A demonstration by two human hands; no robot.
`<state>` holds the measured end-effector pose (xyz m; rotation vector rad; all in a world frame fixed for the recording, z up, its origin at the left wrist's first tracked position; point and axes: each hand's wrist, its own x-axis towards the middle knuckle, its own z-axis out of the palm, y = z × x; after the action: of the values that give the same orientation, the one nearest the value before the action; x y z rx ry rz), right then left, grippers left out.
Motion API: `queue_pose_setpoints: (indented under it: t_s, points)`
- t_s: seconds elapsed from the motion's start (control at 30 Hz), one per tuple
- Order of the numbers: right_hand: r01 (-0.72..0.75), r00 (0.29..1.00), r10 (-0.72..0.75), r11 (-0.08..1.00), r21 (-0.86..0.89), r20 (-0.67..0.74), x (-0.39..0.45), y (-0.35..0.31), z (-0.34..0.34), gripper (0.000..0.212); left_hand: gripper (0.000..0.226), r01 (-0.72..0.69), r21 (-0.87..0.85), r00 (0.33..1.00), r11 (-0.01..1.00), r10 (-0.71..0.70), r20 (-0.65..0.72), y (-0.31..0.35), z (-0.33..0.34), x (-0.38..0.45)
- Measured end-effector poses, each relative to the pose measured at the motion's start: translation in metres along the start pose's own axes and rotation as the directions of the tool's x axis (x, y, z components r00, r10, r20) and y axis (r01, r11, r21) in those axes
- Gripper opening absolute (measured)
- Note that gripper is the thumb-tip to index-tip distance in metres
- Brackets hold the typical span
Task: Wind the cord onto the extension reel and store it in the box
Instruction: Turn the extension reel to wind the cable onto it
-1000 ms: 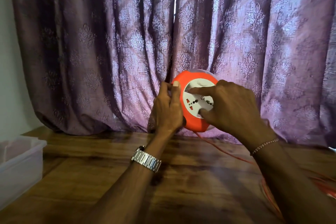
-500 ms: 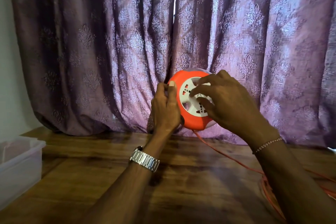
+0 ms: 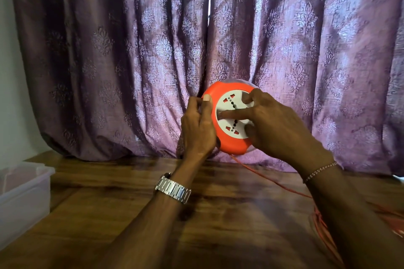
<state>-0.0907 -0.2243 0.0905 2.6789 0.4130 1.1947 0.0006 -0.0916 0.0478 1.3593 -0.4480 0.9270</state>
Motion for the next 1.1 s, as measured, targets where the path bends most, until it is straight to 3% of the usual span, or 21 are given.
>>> queue_pose_setpoints:
  t_s: [0.17, 0.27, 0.4, 0.53, 0.63, 0.8, 1.1]
  points:
    - [-0.129, 0.987, 0.126, 0.991, -0.021, -0.102, -0.003, -0.001, 0.003, 0.058, 0.037, -0.026, 0.022, 1.000, 0.999, 0.025, 0.011, 0.001, 0.001, -0.003]
    - [-0.216, 0.960, 0.213, 0.976, 0.003, -0.179, 0.001, 0.000, 0.009, 0.068, 0.035, -0.017, 0.013, 1.000, 1.000, 0.017, 0.001, 0.000, 0.000, -0.003]
    - [-0.196, 0.958, 0.180, 0.979, -0.048, -0.223, 0.003, 0.000, 0.011, 0.070, 0.035, 0.008, 0.006, 1.000, 1.000, -0.008, -0.012, 0.002, 0.000, -0.002]
    - [-0.142, 0.966, 0.134, 0.990, -0.020, -0.219, 0.002, 0.000, 0.006, 0.052, 0.037, 0.006, -0.009, 1.000, 1.000, -0.006, -0.020, 0.000, -0.001, 0.000]
    - [0.023, 0.986, -0.011, 0.997, 0.068, -0.163, 0.002, 0.001, -0.001, 0.022, 0.040, 0.015, -0.029, 1.000, 0.999, -0.015, -0.004, 0.001, -0.003, 0.000]
    - [0.089, 0.995, -0.091, 0.994, 0.062, 0.028, 0.002, -0.001, -0.003, 0.058, 0.033, 0.047, -0.048, 0.999, 0.998, -0.048, -0.019, 0.003, -0.002, 0.000]
    - [0.027, 0.999, -0.029, 0.998, -0.057, -0.034, 0.000, -0.002, -0.004, 0.055, 0.040, 0.004, -0.038, 1.000, 0.999, -0.005, -0.005, 0.000, -0.002, 0.002]
